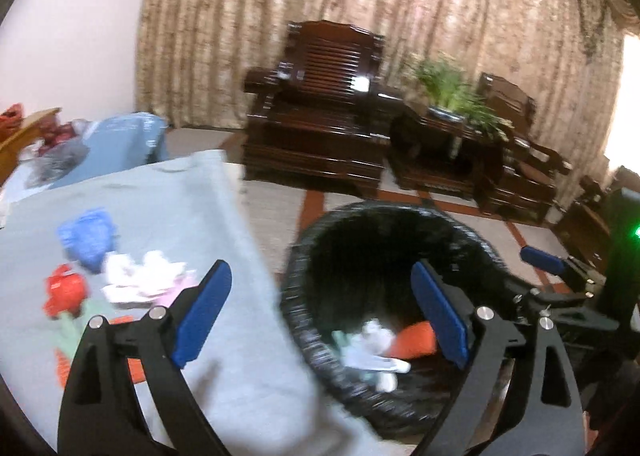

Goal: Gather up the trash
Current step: 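Move both tools back over the trash on the table, then grasp the second green glove with the left gripper while the right gripper grasps the pink mesh bag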

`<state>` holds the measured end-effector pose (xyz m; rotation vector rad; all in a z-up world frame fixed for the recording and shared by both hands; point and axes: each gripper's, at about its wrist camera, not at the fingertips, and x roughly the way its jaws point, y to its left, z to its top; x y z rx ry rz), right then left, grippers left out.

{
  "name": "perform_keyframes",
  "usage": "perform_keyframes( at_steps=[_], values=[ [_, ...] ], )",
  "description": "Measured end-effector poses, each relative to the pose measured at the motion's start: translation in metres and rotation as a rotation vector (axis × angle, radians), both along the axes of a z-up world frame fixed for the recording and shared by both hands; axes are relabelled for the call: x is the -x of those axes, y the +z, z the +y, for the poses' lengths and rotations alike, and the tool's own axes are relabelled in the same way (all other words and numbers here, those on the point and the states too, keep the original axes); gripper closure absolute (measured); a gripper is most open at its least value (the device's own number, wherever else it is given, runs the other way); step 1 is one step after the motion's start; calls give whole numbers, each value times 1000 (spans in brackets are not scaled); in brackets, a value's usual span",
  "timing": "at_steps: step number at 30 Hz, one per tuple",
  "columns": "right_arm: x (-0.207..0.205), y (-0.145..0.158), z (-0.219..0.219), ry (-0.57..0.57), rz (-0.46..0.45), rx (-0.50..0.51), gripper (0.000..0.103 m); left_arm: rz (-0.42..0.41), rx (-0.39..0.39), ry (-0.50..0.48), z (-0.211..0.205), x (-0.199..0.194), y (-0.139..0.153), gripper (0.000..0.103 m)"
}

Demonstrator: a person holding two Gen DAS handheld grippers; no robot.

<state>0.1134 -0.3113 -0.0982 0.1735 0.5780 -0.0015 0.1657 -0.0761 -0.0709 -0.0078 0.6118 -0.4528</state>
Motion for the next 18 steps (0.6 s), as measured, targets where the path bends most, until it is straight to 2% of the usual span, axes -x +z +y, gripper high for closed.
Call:
perform_keyframes(
  at_steps=[8, 11, 18],
  values=[
    [-10, 12, 80, 166, -58, 1, 6, -35, -69, 208, 94, 22, 4, 14],
    [-14, 13, 113, 232, -68, 10, 6, -18, -88, 270, 123, 27, -1, 14],
    [-29, 1, 173, 340, -48, 16, 6, 0, -130, 383, 168, 38, -17, 14]
  ],
)
